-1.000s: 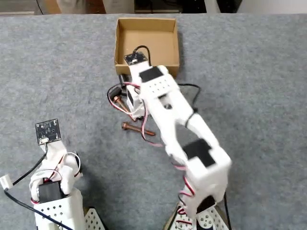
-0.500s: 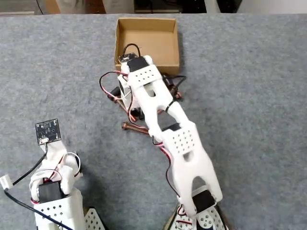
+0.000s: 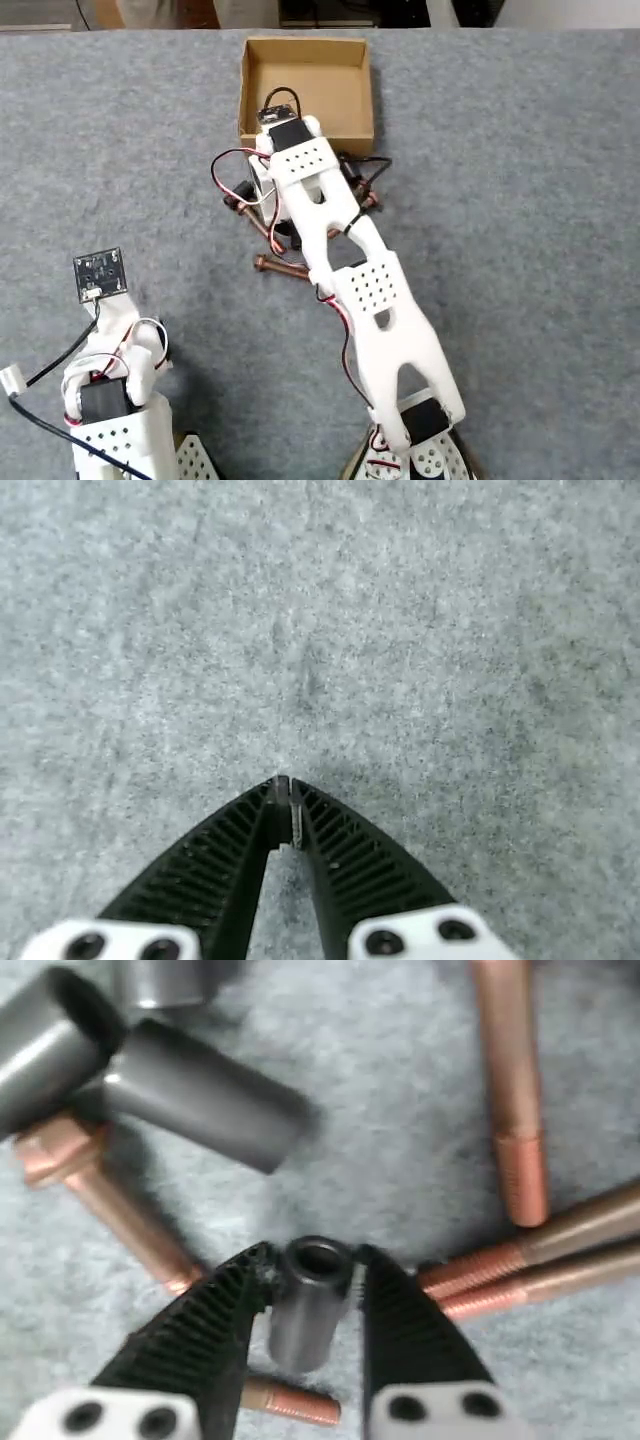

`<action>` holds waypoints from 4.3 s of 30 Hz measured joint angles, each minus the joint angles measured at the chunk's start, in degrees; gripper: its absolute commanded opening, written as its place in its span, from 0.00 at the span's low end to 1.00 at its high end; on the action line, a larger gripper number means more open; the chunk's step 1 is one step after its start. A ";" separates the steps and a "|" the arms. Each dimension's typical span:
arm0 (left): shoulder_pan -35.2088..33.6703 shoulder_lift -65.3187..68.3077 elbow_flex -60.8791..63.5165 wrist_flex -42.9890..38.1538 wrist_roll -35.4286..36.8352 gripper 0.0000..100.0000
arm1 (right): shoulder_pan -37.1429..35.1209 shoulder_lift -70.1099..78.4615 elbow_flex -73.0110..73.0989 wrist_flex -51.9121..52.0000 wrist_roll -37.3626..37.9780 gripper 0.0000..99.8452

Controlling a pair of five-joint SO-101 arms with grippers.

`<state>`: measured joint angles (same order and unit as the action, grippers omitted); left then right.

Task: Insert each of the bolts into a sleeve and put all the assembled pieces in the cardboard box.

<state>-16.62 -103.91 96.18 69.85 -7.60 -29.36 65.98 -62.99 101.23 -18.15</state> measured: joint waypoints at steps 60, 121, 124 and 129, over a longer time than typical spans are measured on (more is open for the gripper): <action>-0.44 0.00 -5.10 2.20 3.69 0.11 | 1.58 -30.95 24.62 -0.18 2.73 0.02; 30.59 128.88 -107.34 7.12 50.81 0.12 | 40.53 -117.01 147.43 -60.57 30.15 0.02; 30.59 131.52 -109.63 7.12 52.48 0.12 | 40.88 -117.10 147.60 -61.63 30.15 0.02; 28.57 135.38 -111.82 6.95 53.19 0.12 | 40.79 -117.10 147.60 -61.71 30.15 0.02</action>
<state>11.96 31.47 -15.65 76.79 45.58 11.43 -51.12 84.62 39.52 12.00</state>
